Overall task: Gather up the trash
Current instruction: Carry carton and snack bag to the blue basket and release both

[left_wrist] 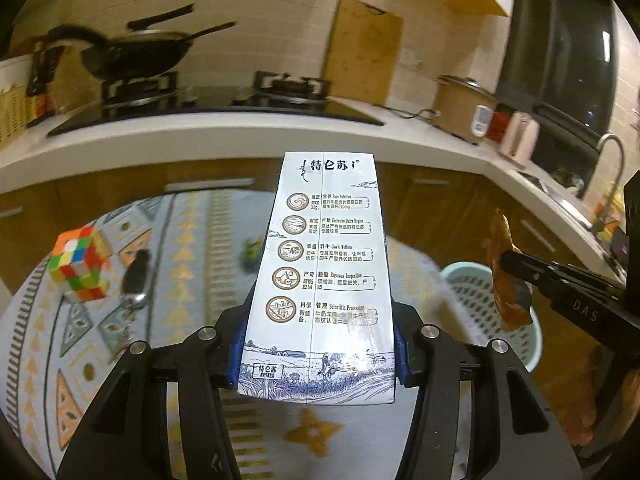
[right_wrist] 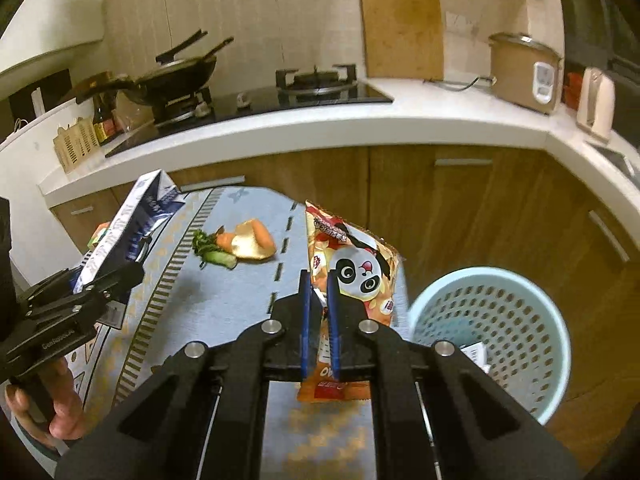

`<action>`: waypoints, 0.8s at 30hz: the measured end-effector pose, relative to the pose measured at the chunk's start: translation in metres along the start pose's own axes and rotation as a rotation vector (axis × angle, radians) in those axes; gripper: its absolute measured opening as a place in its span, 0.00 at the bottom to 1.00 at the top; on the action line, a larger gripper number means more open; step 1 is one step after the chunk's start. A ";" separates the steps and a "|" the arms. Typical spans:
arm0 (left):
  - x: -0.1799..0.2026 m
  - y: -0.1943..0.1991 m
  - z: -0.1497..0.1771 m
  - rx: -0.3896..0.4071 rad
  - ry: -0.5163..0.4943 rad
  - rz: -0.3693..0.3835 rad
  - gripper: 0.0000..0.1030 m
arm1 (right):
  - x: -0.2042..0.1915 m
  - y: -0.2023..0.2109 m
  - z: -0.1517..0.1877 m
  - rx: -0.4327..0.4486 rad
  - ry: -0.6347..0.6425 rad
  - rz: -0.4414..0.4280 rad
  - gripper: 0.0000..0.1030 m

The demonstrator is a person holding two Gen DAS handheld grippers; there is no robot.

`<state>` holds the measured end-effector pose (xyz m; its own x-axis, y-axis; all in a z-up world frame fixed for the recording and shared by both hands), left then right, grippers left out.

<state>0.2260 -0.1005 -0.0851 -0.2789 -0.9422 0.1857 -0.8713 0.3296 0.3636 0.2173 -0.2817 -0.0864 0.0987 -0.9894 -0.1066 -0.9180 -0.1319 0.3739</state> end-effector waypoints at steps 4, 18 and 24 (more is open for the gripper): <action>0.037 -0.002 -0.009 0.014 -0.048 0.048 0.49 | 0.027 0.025 -0.014 0.043 -0.006 0.048 0.05; 0.201 -0.068 0.029 -0.102 -0.258 0.196 0.49 | 0.166 0.050 0.019 0.005 -0.199 0.245 0.06; 0.233 -0.101 0.055 -0.175 -0.281 0.213 0.50 | 0.199 0.029 0.054 -0.089 -0.268 0.288 0.06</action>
<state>0.2267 -0.3570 -0.1287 -0.5668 -0.8235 0.0259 -0.7065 0.5020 0.4988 0.1896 -0.4787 -0.1469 -0.2722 -0.9373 -0.2177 -0.8555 0.1322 0.5006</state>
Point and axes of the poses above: each gripper's, at about its wrist camera, not at the fingertips, and y roughly against the way its jaws point, x to its right, z to its underside, the point moved 10 cm from there along -y, roughly the way its jaws point, and after that the axes turned 13 degrees about x, right-handed, at the moved point
